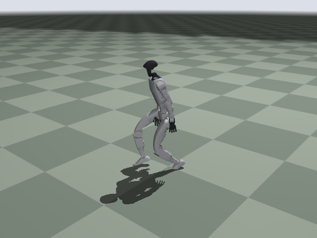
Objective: Walk
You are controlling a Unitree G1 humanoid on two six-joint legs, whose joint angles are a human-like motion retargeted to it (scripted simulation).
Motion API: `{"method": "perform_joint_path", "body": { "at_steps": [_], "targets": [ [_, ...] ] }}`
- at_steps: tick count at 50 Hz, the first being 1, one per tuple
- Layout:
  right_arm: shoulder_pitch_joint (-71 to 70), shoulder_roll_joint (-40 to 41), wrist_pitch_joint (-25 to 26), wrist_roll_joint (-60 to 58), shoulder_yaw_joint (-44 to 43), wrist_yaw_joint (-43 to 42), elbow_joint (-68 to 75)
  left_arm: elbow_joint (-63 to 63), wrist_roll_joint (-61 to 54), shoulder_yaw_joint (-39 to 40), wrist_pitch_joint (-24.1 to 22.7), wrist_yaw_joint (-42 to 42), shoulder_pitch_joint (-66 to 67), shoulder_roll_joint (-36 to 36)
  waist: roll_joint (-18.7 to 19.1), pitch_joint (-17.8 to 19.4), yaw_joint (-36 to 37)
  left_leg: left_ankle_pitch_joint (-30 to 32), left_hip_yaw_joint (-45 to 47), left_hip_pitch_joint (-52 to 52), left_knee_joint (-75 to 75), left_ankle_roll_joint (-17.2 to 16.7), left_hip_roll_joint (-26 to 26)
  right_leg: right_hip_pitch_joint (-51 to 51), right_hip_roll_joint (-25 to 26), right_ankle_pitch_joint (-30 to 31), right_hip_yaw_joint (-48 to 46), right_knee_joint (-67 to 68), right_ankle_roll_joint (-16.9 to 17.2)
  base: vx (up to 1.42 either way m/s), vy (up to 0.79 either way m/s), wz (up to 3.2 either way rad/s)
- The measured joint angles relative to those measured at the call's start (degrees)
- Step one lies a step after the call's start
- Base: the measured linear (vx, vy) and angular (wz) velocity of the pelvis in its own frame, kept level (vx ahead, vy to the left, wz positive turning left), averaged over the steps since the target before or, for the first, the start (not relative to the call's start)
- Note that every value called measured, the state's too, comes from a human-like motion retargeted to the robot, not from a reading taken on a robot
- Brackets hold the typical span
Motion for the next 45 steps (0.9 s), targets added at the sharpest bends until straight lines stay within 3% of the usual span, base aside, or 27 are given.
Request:
{"method": "perform_joint_path", "body": {
  "at_steps": [3,7,10,15,19,27,33,39,42,45],
  "targets": [
    [-1.1,0.1,-0.7,0.6,0.5,-1.0,0.7,0.9,-0.5,-0.6,0.4,0.0,0.3,-0.4,-0.2,-0.8,0.2,5.0,-1.3,-5.0,8.5,-1.9,-0.3,-1.9,2.2,-3.3,1.3,2.7,-2.0,0.44,-0.12,0.31],
    [-3.3,-0.4,-1.6,1.1,1.0,-3.0,1.5,1.1,-2.0,-1.4,1.1,0.2,-0.2,-0.3,-1.3,0.6,0.7,13.1,-1.9,-12.9,20.7,-4.1,-1.1,-1.7,3.2,-15.2,2.3,7.6,-6.3,0.47,-0.14,0.39],
    [-4.9,-0.9,-1.8,1.1,1.2,-4.1,2.3,0.4,-3.2,-2.2,1.1,0.1,-0.9,0.0,-2.5,1.4,0.9,15.8,-1.2,-20.7,26.8,-2.9,-0.8,-1.0,2.8,-22.5,2.2,9.9,-8.4,0.47,-0.16,0.52],
    [-6.2,-0.9,-1.6,0.7,1.2,-5.1,3.4,-1.9,-3.8,-3.3,-0.1,-0.1,-1.7,1.4,-3.9,1.6,1.4,11.4,1.3,-32.9,24.0,1.2,0.3,2.0,1.3,-29.7,0.9,10.2,-9.3,0.49,-0.18,0.54],
    [-5.9,-0.5,-1.7,-0.5,0.9,-5.7,3.4,-3.8,-3.5,-3.7,-1.3,0.0,-1.8,2.6,-4.8,0.9,1.8,10.5,3.8,-39.2,9.8,0.7,-1.1,5.7,-0.2,-32.3,-0.6,8.9,-9.0,0.54,-0.15,0.43],
    [-4.8,0.5,-1.6,-4.6,0.7,-5.8,4.2,-5.0,-2.1,-4.9,-2.0,-0.7,-2.1,3.7,-6.0,-1.9,0.9,23.9,8.2,-44.7,-15.6,-5.4,-5.7,12.5,-2.4,-33.2,-4.1,7.0,-7.2,0.55,-0.09,0.43],
    [-4.6,1.4,-1.4,-4.7,0.9,-4.6,5.1,-4.0,-2.4,-5.9,-1.3,-1.3,-2.0,3.5,-7.3,-1.1,2.2,18.8,10.7,-45.4,-8.4,-0.5,-4.7,17.0,-1.4,-31.0,-2.9,11.6,-5.0,0.59,-0.04,0.02],
    [-4.4,1.8,-1.0,-3.6,0.0,-3.2,4.9,-3.5,-2.9,-5.6,-0.4,-0.9,-1.9,2.6,-9.2,0.1,2.1,12.3,11.9,-42.8,-1.8,5.0,-5.8,14.8,-4.3,-17.2,-0.6,21.9,-1.7,0.56,0.0,0.22],
    [-4.6,1.4,-0.8,-3.1,-0.3,-3.0,4.4,-3.5,-2.7,-5.5,0.0,-0.8,-1.8,2.6,-9.4,0.4,1.5,10.8,11.5,-40.5,-1.4,5.8,-6.6,11.0,-7.0,-16.2,-0.1,25.7,-3.0,0.53,0.01,0.31],
    [-4.6,1.0,-0.6,-3.0,-0.2,-3.1,4.0,-3.3,-2.5,-5.5,0.4,-0.9,-1.5,2.5,-8.6,0.4,0.5,10.4,9.8,-37.8,-1.9,5.1,-7.1,5.8,-8.6,-20.0,-0.2,25.4,-5.7,0.53,-0.02,0.3]
  ]
}}
